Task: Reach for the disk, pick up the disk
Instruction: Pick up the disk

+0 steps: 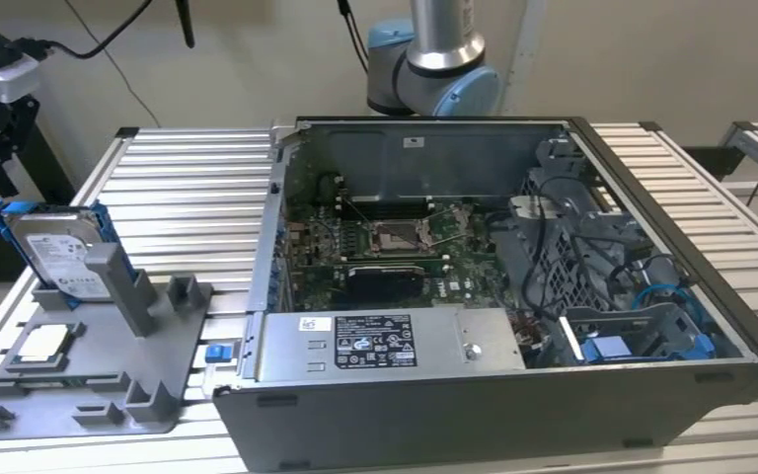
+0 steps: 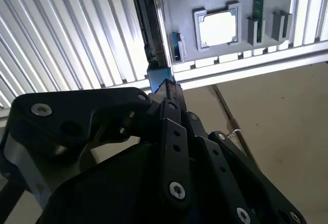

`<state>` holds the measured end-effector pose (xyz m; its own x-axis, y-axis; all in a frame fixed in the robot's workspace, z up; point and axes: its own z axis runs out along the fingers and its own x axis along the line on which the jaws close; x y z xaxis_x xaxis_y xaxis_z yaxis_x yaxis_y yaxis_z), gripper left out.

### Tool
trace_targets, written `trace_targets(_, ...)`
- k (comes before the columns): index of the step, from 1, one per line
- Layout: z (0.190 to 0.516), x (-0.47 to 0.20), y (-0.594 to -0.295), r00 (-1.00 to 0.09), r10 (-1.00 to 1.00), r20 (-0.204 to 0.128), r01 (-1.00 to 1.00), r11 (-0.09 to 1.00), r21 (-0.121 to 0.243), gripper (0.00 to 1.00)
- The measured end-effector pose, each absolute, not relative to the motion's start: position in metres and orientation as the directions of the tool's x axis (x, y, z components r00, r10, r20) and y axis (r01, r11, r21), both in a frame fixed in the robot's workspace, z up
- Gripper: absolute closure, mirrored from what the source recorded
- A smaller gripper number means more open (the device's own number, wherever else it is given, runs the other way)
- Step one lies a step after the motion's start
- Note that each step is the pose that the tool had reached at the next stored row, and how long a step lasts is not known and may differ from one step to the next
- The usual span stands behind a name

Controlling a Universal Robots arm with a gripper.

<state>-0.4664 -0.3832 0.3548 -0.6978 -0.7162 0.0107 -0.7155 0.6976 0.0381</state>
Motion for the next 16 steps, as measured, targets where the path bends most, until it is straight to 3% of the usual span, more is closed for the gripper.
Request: trace_targets(16, 0.3548, -0.4664, -0.3832, -0.655, -0.755, 0.011, -0.755, 0.655, 0.038, 1.0)
